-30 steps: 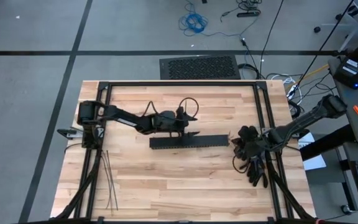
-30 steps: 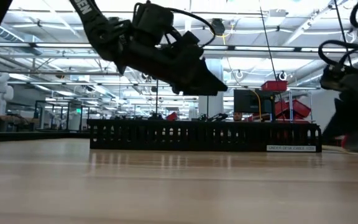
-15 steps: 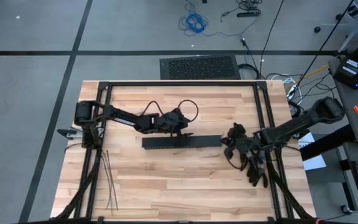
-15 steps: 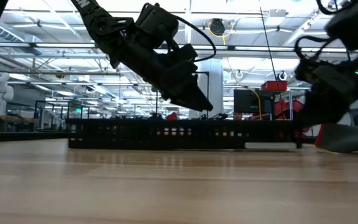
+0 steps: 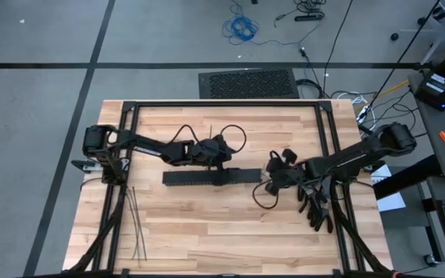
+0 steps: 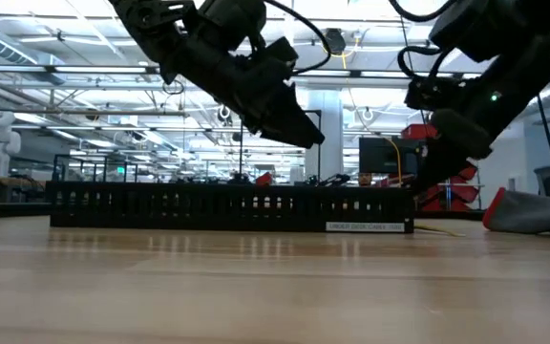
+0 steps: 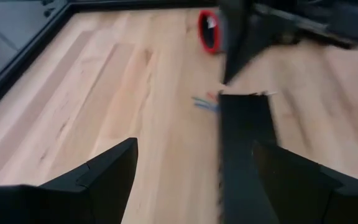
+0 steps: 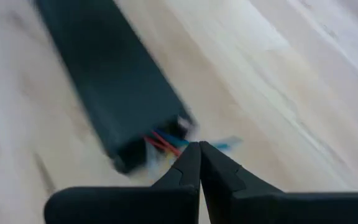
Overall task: Ziptie cables
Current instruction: Close the black cable duct
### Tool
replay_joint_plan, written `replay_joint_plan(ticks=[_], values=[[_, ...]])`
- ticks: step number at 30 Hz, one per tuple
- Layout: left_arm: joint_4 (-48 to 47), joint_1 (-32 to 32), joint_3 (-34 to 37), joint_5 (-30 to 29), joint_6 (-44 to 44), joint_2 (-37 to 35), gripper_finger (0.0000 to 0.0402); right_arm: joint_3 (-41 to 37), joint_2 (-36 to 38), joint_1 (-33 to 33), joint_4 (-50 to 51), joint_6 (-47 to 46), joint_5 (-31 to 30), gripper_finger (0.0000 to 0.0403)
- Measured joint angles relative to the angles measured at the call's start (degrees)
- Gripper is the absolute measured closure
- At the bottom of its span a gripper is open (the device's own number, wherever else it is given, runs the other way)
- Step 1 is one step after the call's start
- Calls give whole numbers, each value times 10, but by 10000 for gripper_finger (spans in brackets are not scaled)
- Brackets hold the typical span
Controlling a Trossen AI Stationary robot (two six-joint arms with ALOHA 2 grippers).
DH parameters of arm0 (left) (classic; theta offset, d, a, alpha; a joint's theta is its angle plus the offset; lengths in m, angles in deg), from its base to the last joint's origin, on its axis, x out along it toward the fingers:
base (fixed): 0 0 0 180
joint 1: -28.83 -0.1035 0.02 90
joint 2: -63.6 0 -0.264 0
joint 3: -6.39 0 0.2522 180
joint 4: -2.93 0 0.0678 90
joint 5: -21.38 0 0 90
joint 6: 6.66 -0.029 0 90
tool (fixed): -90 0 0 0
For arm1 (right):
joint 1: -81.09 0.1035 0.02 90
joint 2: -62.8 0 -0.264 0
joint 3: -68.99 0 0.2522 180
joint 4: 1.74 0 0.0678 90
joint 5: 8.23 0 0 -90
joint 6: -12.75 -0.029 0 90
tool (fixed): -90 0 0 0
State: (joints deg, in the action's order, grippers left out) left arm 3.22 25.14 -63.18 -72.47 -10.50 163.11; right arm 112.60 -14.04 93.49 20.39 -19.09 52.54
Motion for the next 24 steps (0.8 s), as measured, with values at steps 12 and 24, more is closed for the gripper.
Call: replay_joint_plan(ticks=[12, 24], values=[[67, 6, 0, 36, -31, 17, 88, 26, 125, 32, 267, -74, -83, 384], [194, 24, -15, 80, 33, 94, 88, -217, 238, 61, -149, -37, 16, 253]])
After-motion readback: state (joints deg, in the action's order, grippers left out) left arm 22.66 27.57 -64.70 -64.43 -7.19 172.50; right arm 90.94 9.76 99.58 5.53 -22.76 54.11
